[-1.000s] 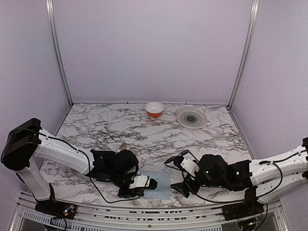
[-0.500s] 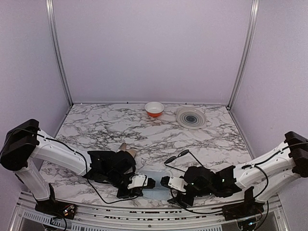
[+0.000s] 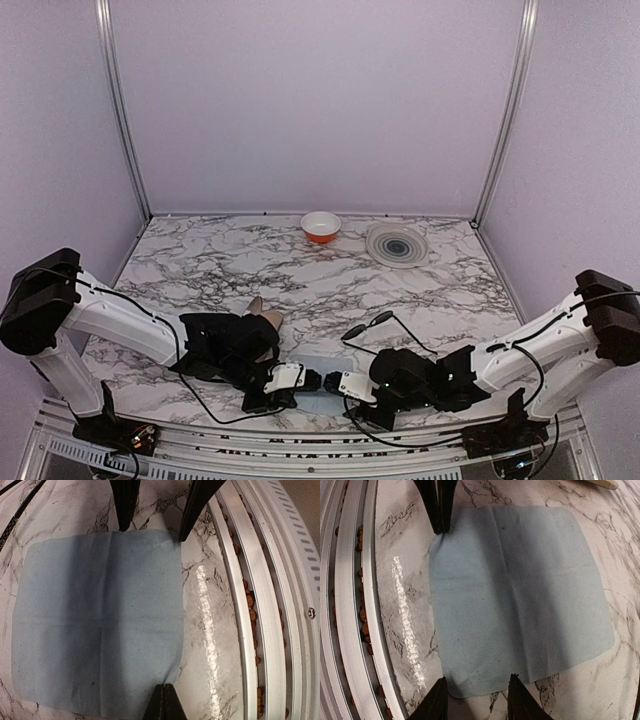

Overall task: Organize the sunglasses
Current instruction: Fold the glasses cleaning cloth at the center of the board.

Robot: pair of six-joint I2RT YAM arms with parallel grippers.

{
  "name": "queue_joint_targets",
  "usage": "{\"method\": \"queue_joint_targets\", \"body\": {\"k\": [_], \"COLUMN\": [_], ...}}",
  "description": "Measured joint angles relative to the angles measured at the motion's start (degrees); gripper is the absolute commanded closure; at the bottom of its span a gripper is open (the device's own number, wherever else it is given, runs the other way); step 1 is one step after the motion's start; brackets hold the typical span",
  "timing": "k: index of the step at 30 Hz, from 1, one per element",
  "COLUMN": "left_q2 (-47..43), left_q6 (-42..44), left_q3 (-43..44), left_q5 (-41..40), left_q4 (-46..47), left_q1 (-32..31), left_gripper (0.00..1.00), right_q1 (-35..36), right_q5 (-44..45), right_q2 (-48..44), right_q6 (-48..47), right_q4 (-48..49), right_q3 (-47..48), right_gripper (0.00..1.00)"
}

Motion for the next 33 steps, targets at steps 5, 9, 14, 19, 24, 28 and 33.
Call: {"method": "queue_joint_targets", "body": {"k": [5, 9, 14, 19, 24, 28, 33], "left_q2": [-0.2, -0.2, -0.6, -1.3, -1.3, -1.3, -1.4], "left_q6": [0.1, 0.1, -0.1, -0.2, -0.2, -0.4, -1.7], "left_q3": [-0.4, -0.5, -1.0, -1.5, -1.6, -1.6, -1.6], "left_q5": [0.2, 0.4, 0.9, 0.9, 0.9, 0.9, 1.0], "left_q4": [0.5, 0.7, 0.6, -0.1, 0.0, 0.0, 0.0], "left_q1": [0.0, 0.0, 0.1, 0.7, 0.8, 0.8, 0.5], "left_gripper": [1.00, 1.00, 1.00, 1.00, 1.00, 1.00, 1.00], "right_q1": [0.6, 0.6, 0.8, 1.0, 1.0, 1.0, 1.0], "right_q5": [-1.6, -2.4, -1.9, -1.2, -1.4, -1.5, -1.4], "right_q2": [1.5, 2.2, 3.3, 4.6, 4.7, 4.5, 4.0], "right_q6": [0.1, 0.3, 2.1, 3.4, 4.3, 4.6, 4.5], "right_q4": [0.6, 1.4, 1.8, 2.4, 2.6, 2.5, 1.6], "right_q3": [1.0, 1.3, 2.0, 2.9, 2.8, 2.8, 2.8], "right_gripper": [0.61, 0.62, 0.82, 0.92, 0.95, 0.99, 1.00]}}
